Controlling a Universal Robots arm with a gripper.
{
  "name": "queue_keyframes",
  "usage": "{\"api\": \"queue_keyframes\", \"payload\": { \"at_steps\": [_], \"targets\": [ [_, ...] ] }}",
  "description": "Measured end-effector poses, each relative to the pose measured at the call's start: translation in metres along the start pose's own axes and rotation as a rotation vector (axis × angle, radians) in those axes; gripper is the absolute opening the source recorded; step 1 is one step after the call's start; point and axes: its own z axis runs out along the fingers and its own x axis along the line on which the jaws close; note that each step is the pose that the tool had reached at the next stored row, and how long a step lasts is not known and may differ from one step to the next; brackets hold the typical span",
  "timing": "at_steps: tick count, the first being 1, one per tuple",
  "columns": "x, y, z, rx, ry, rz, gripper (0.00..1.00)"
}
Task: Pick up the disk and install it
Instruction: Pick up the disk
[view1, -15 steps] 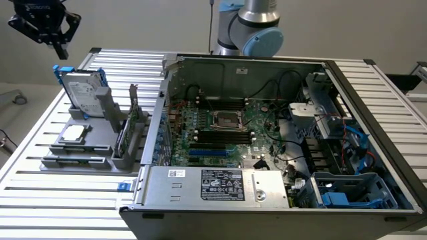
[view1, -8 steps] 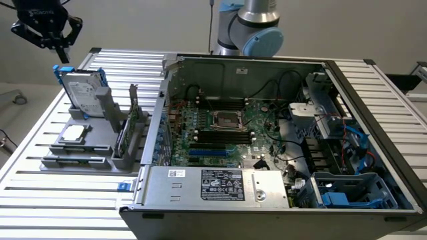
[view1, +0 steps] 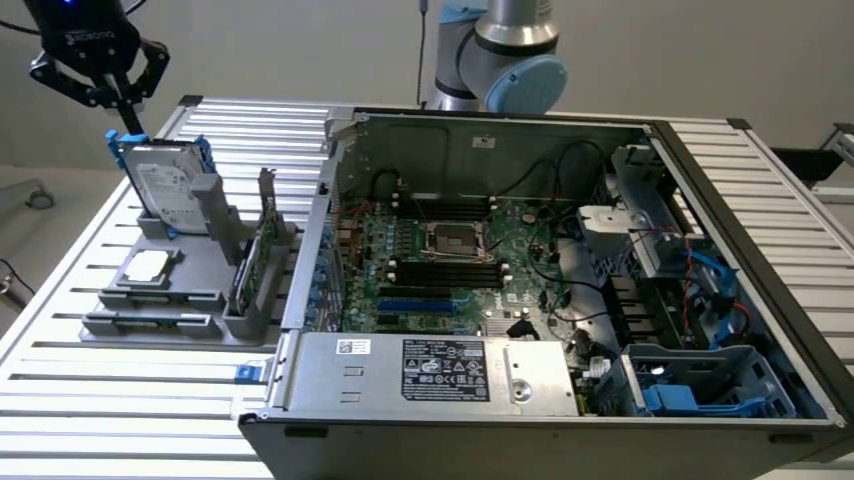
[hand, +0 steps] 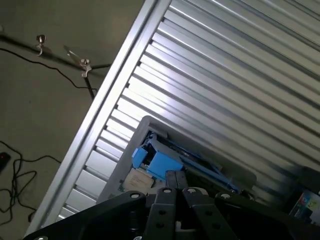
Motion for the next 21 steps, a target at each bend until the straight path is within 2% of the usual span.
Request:
{"api": "queue_keyframes", "payload": {
  "at_steps": [13,21],
  "targets": [
    [-0.0021,0.0038,-0.0042,0.0030,0.0004,-0.162,0.11],
    [-0.0056,0.0101,-0.0046,0.0050,0.0009,-0.252,0.11]
  ]
}}
